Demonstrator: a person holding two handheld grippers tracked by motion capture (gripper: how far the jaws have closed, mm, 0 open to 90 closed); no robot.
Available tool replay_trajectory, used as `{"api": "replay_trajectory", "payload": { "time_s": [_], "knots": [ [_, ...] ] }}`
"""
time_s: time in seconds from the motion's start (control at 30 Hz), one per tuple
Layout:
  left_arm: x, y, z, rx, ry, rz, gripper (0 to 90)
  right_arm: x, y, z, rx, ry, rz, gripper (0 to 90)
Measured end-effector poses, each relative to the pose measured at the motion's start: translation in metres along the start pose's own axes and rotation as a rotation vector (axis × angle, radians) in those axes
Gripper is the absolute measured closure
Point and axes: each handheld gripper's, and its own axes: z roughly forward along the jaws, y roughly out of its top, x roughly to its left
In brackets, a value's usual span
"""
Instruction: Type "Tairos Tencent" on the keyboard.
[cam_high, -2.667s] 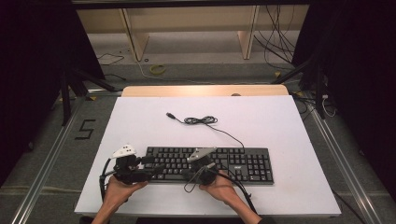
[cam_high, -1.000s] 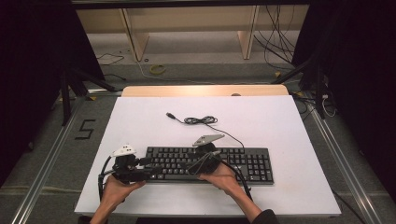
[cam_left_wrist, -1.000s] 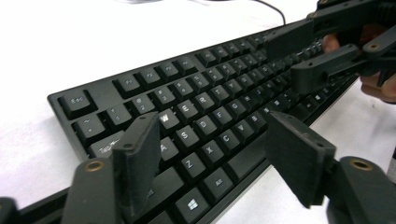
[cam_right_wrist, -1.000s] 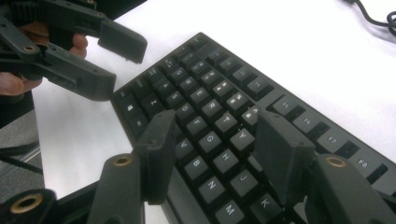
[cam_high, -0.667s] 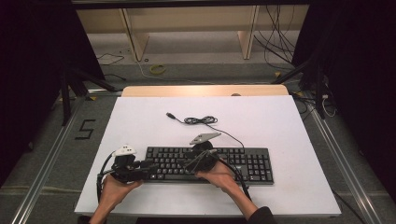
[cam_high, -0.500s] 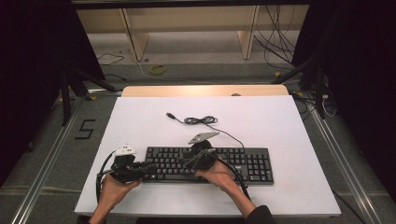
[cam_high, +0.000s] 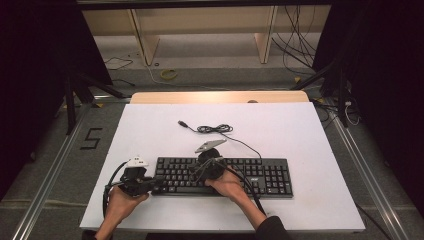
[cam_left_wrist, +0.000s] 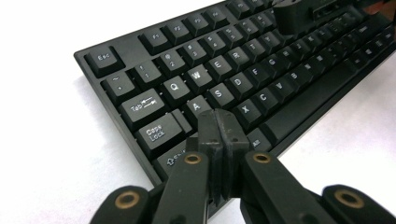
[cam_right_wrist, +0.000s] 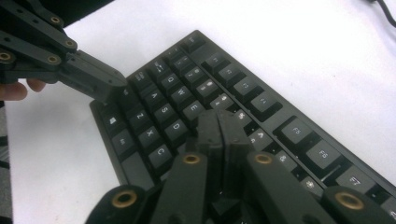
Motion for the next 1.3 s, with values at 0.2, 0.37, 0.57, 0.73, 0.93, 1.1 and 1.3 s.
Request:
{"api": "replay_trajectory", "payload": {
  "time_s": [0.2,0.37,0.57,0.73,0.93,1.1,1.3],
  "knots": [
    [0.002,0.000,0.002,0.008,0.005,-0.001,89.0,0.000,0.001,0.008,0.027,-0.011,-0.006,90.0],
    [0.002,-0.001,0.003,0.016,0.007,-0.005,89.0,-0.002,0.000,0.013,0.043,-0.018,-0.001,90.0],
    [0.003,-0.001,0.005,0.023,0.011,-0.008,89.0,-0.003,0.000,0.016,0.049,-0.021,0.005,90.0],
    [0.004,-0.001,0.006,0.027,0.012,-0.009,89.0,-0.003,0.000,0.018,0.055,-0.023,0.005,90.0],
    [0.005,-0.001,0.006,0.029,0.009,-0.011,89.0,-0.003,-0.001,0.019,0.060,-0.025,0.002,90.0],
    [0.004,-0.002,0.008,0.040,0.015,-0.016,89.1,-0.004,-0.002,0.022,0.071,-0.029,0.001,90.0],
    [0.004,-0.002,0.008,0.041,0.017,-0.019,89.2,-0.004,-0.002,0.022,0.067,-0.035,0.003,90.0]
  ]
}}
